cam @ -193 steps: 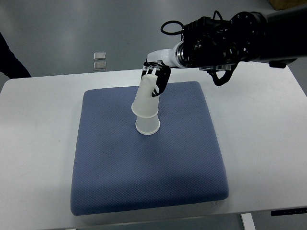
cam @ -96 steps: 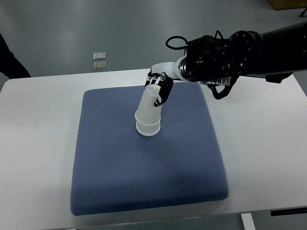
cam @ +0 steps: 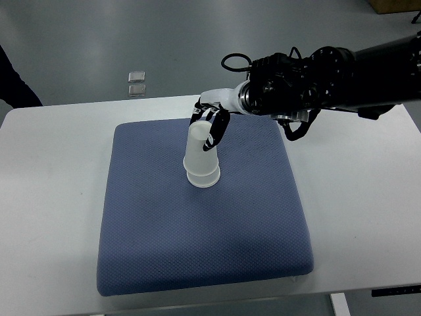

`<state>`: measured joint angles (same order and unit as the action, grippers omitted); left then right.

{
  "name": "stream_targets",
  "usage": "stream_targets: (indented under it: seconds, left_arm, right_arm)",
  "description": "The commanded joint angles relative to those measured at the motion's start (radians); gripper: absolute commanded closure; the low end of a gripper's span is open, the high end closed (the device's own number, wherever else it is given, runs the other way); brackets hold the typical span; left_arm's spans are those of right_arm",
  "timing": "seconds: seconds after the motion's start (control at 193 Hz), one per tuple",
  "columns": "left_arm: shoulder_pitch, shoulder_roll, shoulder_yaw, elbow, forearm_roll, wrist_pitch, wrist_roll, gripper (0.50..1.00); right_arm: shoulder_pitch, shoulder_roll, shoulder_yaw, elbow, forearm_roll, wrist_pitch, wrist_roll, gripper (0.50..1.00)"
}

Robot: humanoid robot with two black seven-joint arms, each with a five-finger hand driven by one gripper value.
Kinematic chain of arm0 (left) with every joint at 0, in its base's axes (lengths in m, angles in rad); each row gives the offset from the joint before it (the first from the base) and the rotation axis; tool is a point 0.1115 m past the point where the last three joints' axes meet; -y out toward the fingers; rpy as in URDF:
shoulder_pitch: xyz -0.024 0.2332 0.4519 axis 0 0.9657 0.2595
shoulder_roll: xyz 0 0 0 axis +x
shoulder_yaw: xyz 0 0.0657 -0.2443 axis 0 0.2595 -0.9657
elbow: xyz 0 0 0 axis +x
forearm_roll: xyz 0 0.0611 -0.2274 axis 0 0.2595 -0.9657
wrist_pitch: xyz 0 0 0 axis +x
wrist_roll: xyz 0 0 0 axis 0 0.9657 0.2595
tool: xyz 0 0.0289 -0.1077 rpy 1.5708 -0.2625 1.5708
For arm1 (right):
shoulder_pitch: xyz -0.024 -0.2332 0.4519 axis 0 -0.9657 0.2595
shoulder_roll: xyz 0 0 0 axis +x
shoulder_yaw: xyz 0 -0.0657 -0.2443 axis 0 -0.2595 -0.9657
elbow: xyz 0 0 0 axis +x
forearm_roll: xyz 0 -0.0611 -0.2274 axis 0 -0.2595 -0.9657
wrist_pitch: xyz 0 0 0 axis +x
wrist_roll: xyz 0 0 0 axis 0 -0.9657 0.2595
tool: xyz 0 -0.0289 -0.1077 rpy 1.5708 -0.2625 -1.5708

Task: Stack paper cups

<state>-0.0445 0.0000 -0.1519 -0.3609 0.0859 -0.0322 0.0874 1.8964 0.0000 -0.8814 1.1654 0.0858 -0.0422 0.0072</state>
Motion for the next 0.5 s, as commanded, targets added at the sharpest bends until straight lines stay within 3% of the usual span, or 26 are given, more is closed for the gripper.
stream_targets:
  seconds: [0.0, 0.234, 0.41, 0.493]
  left_arm:
    - [0.0, 0.0, 0.0, 0.0, 0.0, 0.0, 0.0, 0.5]
    - [0.0, 0.0, 0.0, -0.001, 0.0, 0.0, 0.0, 0.5]
    - [0.0, 0.0, 0.0, -0.001, 0.0, 0.0, 0.0, 0.5]
    - [0.0, 0.0, 0.0, -0.001, 0.0, 0.0, 0.0, 0.5]
  right_arm:
    - [0.016, 0.0, 0.027, -0.007, 0.003, 0.005, 0.001, 0.595]
    - [0.044, 0.0, 0.068, -0.016, 0.009, 0.011, 0.001, 0.587]
    - [0.012, 0.0, 0.142, -0.113, 0.012, 0.004, 0.017, 0.587]
    - [-0.082, -0.089, 0.237, -0.174, 0.012, -0.002, 0.019, 0.589]
